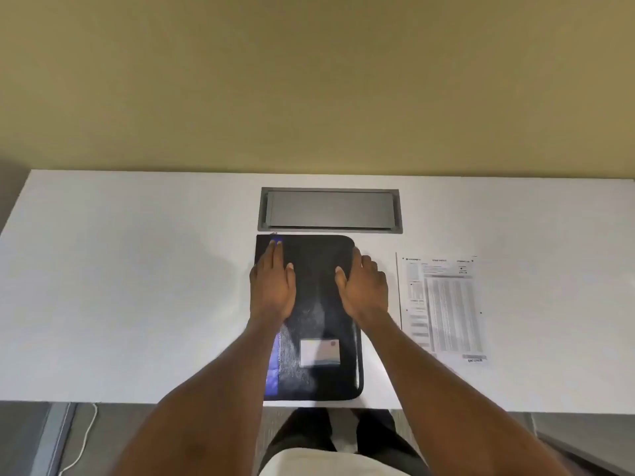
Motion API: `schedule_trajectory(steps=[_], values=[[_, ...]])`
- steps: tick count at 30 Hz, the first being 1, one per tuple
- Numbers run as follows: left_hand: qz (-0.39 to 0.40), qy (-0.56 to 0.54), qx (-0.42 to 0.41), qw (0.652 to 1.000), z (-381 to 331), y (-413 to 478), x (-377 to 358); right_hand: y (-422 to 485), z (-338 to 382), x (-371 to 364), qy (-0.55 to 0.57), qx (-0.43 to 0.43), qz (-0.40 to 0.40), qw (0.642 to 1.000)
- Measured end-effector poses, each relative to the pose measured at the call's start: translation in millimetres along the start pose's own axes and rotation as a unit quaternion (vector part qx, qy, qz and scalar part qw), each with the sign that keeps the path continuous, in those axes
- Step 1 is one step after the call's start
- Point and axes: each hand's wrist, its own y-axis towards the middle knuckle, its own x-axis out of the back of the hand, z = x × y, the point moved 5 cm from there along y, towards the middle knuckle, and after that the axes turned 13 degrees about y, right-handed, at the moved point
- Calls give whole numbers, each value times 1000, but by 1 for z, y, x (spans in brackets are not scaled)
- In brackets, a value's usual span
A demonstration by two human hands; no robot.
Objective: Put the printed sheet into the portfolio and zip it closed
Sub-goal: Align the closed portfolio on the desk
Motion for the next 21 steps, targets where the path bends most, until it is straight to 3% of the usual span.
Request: schedule_trajectory(steps=[16,21], values=[[16,118,11,993,42,84,-27,77,7,-40,-10,-38,25,999],[57,69,52,995,50,96,-29,98,11,-41,-44,-18,30,998]])
